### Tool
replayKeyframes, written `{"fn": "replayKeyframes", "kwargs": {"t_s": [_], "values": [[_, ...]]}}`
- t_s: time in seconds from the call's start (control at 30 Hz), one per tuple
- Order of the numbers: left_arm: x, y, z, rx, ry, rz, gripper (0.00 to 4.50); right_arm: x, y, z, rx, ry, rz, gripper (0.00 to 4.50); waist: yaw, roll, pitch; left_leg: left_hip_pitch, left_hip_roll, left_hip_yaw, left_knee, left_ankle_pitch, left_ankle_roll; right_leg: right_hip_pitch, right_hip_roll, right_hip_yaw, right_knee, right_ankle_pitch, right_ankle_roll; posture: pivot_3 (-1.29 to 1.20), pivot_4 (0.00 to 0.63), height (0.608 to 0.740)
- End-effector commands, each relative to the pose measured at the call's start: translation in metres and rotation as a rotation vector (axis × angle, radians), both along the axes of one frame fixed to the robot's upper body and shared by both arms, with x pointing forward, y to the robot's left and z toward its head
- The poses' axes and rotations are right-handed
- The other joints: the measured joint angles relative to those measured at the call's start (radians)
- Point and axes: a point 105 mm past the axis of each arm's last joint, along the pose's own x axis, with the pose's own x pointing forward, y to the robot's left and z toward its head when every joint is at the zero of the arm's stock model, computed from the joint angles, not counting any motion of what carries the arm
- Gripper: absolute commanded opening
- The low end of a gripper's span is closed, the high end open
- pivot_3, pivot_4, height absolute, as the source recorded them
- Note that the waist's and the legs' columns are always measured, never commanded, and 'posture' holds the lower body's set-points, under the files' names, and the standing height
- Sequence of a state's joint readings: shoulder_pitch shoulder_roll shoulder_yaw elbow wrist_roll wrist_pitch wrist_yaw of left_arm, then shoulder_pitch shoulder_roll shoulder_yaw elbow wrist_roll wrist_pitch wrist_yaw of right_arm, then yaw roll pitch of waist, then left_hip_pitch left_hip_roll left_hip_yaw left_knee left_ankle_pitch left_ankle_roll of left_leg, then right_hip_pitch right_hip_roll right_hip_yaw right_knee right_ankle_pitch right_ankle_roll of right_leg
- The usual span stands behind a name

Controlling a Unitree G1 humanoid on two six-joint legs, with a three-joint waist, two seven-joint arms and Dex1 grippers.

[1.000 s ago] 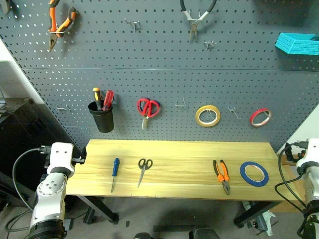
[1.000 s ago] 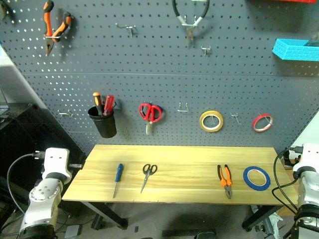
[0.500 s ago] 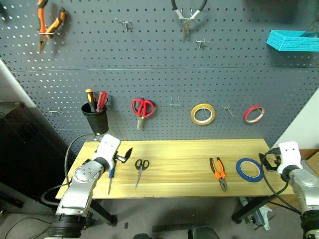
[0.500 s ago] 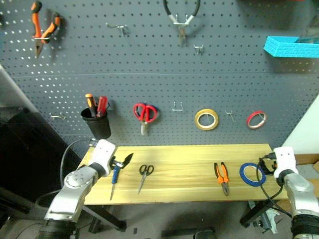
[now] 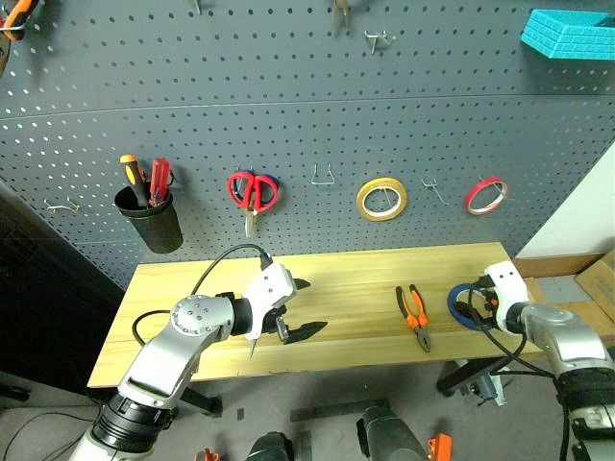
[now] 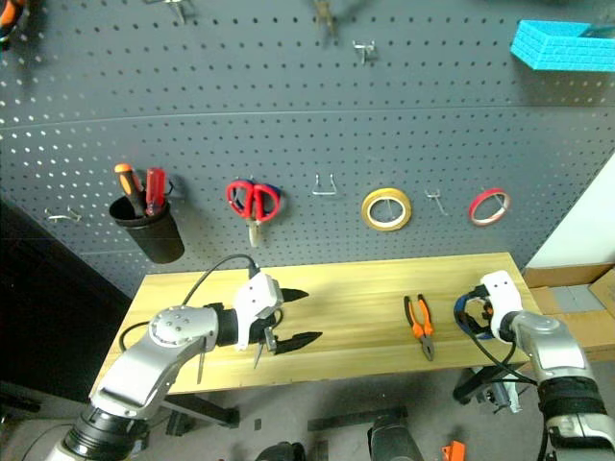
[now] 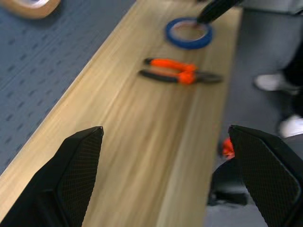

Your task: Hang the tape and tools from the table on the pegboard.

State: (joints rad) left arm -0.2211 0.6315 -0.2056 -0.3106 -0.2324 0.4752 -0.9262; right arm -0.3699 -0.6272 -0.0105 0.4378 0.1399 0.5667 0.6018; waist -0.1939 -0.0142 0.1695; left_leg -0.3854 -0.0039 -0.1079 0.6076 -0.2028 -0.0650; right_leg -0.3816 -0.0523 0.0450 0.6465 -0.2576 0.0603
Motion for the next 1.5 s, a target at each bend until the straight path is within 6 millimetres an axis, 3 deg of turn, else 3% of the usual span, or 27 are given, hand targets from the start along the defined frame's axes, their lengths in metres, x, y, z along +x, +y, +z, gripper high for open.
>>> {"fn": "replayKeyframes", "kwargs": {"t_s": [0.03,0.27,0.57,0.77,0.93,0.97,1.07,1.17,1.33,1.43,1.5], "values": [[-0.006,-0.004,0.007,0.03,-0.029,-0.069,4.48,0.009,0.0,-0.005,-0.021,0.012,0.032,4.5,0.0,-0.001,0.005,0.0,0.0,0.0,0.0,0.0,0.001,0.0,0.0,0.0,0.0,0.0,0.0,-0.18,0.169,0.74],[-0.009,-0.005,0.009,0.059,-0.056,-0.098,4.48,0.027,-0.013,-0.019,-0.05,0.064,-0.059,4.5,0.003,-0.004,0.019,-0.003,-0.001,0.001,0.0,-0.001,0.001,-0.003,-0.001,0.001,0.0,0.003,0.005,-0.15,0.171,0.74],[-0.013,-0.007,0.009,0.054,-0.041,-0.113,4.48,0.018,-0.003,-0.045,-0.12,0.18,0.008,4.5,0.009,-0.004,0.019,-0.007,-0.001,0.001,0.001,-0.001,0.001,-0.006,-0.001,0.001,0.0,0.003,0.005,-0.14,0.171,0.74],[-0.014,-0.009,0.009,0.052,-0.041,-0.119,4.5,0.007,-0.003,-0.063,-0.232,0.248,0.043,2.6,0.012,-0.006,0.02,-0.004,-0.001,0.001,0.002,-0.001,0.001,-0.003,0.0,0.001,0.001,0.003,0.006,-0.12,0.184,0.74],[-0.014,-0.009,0.007,0.049,-0.042,-0.112,4.5,0.004,0.0,-0.069,-0.241,0.274,0.046,0.98,0.029,-0.016,0.024,0.003,0.0,0.001,0.002,-0.001,0.001,0.004,-0.001,0.001,0.0,0.003,0.005,-0.11,0.211,0.74],[-0.014,-0.009,0.005,0.05,-0.041,-0.11,4.5,0.003,0.0,-0.069,-0.239,0.276,0.044,0.73,0.032,-0.019,0.027,0.004,0.0,0.0,0.002,-0.001,0.001,0.005,-0.001,0.001,0.0,0.001,0.003,-0.11,0.211,0.74],[-0.015,-0.011,0.004,0.038,-0.038,-0.103,4.5,0.004,0.001,-0.069,-0.227,0.265,0.032,0.68,0.04,-0.027,0.035,0.006,0.0,0.0,0.002,-0.001,0.001,0.007,-0.001,0.001,0.0,0.0,0.0,-0.11,0.233,0.74],[-0.014,-0.013,0.005,0.006,-0.041,-0.077,4.5,0.013,-0.001,-0.061,-0.222,0.199,0.011,0.68,0.049,-0.032,0.04,0.005,0.0,0.0,0.002,-0.001,0.001,0.007,-0.001,0.001,-0.001,0.0,0.0,-0.1,0.251,0.74],[-0.006,-0.012,0.014,-0.055,-0.076,-0.001,4.5,0.035,-0.007,-0.018,-0.256,-0.048,0.012,0.68,0.065,-0.025,0.065,0.003,-0.001,0.0,0.003,-0.001,0.001,0.004,-0.001,0.002,0.0,0.0,0.0,-0.1,0.275,0.74],[-0.003,-0.015,0.019,-0.088,-0.097,0.018,4.5,0.028,-0.005,0.011,-0.291,-0.183,0.028,0.68,0.079,-0.011,0.08,-0.007,-0.001,0.0,0.002,-0.001,0.001,-0.005,-0.001,0.002,0.001,0.003,0.006,-0.11,0.287,0.74],[-0.001,-0.017,0.023,-0.112,-0.106,0.026,4.5,0.012,0.004,0.031,-0.292,-0.262,0.019,0.68,0.087,-0.006,0.087,-0.016,-0.001,0.0,0.002,-0.001,0.001,-0.015,-0.001,0.002,0.003,0.003,0.007,-0.12,0.297,0.74]]}}
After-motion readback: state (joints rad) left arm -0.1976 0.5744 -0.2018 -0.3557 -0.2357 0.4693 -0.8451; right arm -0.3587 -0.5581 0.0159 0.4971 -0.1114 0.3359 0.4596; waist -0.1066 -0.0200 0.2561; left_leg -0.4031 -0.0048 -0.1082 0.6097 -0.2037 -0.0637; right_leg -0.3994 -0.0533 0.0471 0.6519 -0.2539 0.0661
